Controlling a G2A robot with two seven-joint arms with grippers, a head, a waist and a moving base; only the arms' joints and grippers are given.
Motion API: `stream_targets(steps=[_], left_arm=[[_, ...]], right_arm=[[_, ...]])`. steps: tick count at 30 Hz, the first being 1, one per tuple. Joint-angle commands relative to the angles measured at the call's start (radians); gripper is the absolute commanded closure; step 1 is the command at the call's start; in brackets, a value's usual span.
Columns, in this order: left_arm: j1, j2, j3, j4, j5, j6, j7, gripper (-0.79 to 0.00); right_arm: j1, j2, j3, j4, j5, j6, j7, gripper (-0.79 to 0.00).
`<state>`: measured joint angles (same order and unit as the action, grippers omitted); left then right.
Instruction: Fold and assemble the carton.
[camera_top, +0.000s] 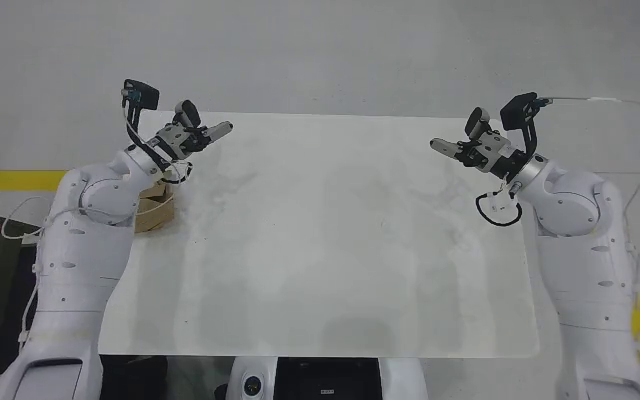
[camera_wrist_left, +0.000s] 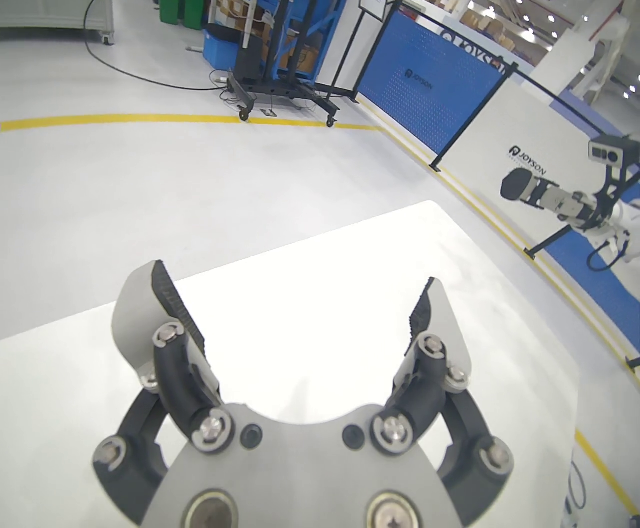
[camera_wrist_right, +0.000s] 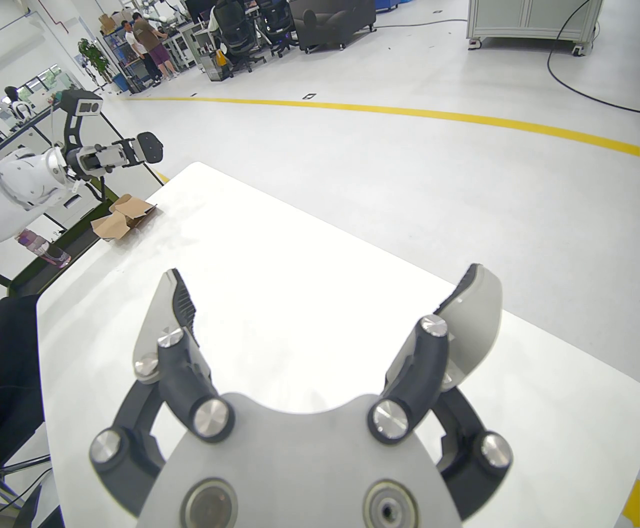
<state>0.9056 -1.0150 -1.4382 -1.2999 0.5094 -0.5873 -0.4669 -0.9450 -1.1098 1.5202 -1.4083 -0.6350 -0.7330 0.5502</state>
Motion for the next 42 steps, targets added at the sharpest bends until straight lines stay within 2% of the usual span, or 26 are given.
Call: stream_targets(steps=[1,4,8,12,15,24,29,42], left_arm=[[-0.003,0.003,-0.018,0.005,-0.075,0.045,-0.054,-0.785],[-0.015,0.009,-0.047,0.006,-0.166,0.091,-0.137,-0.785],[-0.020,0.019,-0.080,0.011,-0.170,0.081,-0.165,-0.785],[-0.033,0.026,-0.108,0.037,-0.226,0.119,-0.215,-0.785],[-0.045,0.031,-0.129,0.060,-0.322,0.139,-0.275,-0.785],[-0.084,0.055,-0.190,0.127,-0.329,0.142,-0.337,-0.785],[-0.103,0.072,-0.215,0.178,-0.234,0.167,-0.323,-0.785],[-0.172,0.122,-0.314,0.405,-0.173,0.134,-0.326,-0.785]], right_arm=[[0.000,0.000,0.000,0.000,0.000,0.000,0.000,-0.785],[0.000,0.000,0.000,0.000,0.000,0.000,0.000,-0.785],[0.000,0.000,0.000,0.000,0.000,0.000,0.000,-0.785],[0.000,0.000,0.000,0.000,0.000,0.000,0.000,-0.785],[0.000,0.000,0.000,0.000,0.000,0.000,0.000,-0.785],[0.000,0.000,0.000,0.000,0.000,0.000,0.000,-0.785],[0.000,0.000,0.000,0.000,0.000,0.000,0.000,-0.785],[0.000,0.000,0.000,0.000,0.000,0.000,0.000,-0.785]])
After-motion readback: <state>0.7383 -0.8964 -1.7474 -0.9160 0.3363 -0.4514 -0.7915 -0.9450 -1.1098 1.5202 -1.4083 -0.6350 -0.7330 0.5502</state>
